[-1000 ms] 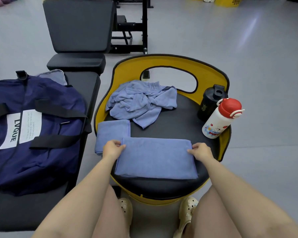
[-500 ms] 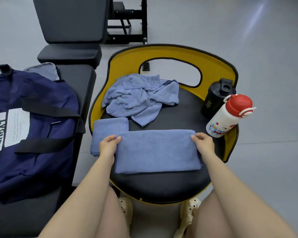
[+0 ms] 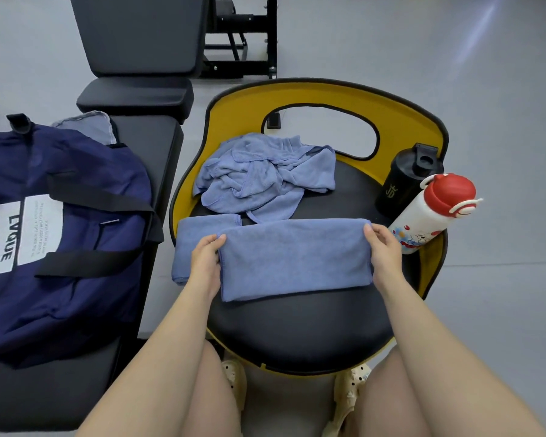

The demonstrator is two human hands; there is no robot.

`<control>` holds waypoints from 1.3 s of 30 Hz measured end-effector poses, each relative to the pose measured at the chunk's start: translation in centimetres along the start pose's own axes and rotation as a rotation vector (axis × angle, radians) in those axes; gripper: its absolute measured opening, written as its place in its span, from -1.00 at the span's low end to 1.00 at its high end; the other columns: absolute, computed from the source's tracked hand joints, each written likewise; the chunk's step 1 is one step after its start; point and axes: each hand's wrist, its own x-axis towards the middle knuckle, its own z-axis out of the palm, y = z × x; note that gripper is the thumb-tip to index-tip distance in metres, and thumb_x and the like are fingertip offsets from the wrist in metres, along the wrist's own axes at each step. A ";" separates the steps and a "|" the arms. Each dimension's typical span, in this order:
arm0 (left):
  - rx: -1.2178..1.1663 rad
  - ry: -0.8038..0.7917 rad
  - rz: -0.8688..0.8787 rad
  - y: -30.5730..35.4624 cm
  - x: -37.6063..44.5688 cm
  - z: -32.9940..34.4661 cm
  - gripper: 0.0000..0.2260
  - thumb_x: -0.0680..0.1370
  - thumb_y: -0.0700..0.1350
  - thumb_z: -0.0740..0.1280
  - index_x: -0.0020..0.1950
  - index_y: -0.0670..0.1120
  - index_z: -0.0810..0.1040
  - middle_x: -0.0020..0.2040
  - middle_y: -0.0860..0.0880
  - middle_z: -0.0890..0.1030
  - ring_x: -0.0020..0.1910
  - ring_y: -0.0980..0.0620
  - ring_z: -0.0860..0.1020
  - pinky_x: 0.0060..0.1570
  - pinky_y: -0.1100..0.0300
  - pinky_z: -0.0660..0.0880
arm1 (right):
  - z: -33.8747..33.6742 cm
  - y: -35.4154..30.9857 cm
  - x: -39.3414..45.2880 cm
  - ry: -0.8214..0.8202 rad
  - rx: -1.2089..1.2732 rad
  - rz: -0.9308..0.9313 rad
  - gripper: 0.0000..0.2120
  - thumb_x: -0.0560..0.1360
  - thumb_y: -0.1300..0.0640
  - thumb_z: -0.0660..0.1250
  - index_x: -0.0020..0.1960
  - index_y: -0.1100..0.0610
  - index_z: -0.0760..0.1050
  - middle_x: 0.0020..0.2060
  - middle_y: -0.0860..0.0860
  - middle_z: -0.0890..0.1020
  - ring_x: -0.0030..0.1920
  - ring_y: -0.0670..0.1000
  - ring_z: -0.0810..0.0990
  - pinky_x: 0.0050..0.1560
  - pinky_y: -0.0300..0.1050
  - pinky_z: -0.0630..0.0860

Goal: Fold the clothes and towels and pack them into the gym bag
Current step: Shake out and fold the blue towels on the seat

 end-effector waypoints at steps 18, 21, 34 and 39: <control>0.206 -0.374 0.225 1.4 -6.0 -2.1 -0.42 0.60 -0.32 0.20 0.53 0.10 0.12 0.41 0.02 0.40 0.34 0.02 0.41 0.34 -0.03 0.36 | -5.6 -2.7 -3.8 -0.276 -0.119 -0.174 -0.46 0.57 0.11 0.30 0.50 -0.07 0.24 0.35 -0.03 0.45 0.36 0.03 0.41 0.36 0.13 0.38; 0.349 -0.447 0.182 0.9 -6.3 -2.9 -0.30 0.57 -0.40 0.20 0.53 0.16 0.02 0.41 0.09 0.33 0.37 0.04 0.35 0.39 -0.03 0.30 | -6.5 -2.6 -4.8 -0.347 -0.242 -0.153 -0.39 0.57 0.16 0.29 0.54 -0.06 0.13 0.48 -0.04 0.28 0.46 0.03 0.26 0.43 0.06 0.28; 0.980 -0.449 -0.026 -0.9 -5.7 -3.9 0.00 0.45 -0.44 0.34 0.51 0.17 -0.28 0.49 -0.05 0.12 0.40 -0.12 0.24 0.15 0.16 0.34 | -6.7 0.7 -4.9 -0.502 -0.579 0.061 -0.27 0.56 0.30 0.26 0.56 -0.07 -0.03 0.50 -0.01 0.19 0.46 0.08 0.24 0.37 0.00 0.27; 1.164 -0.463 -0.052 -2.1 -5.3 -3.3 0.02 0.45 -0.41 0.35 0.48 0.17 -0.37 0.38 -0.12 0.28 0.15 -0.10 0.37 0.10 0.13 0.38 | -6.3 1.9 -4.2 -0.467 -0.737 0.099 -0.26 0.55 0.30 0.25 0.56 -0.10 -0.03 0.46 0.04 0.27 0.40 0.14 0.32 0.31 0.00 0.34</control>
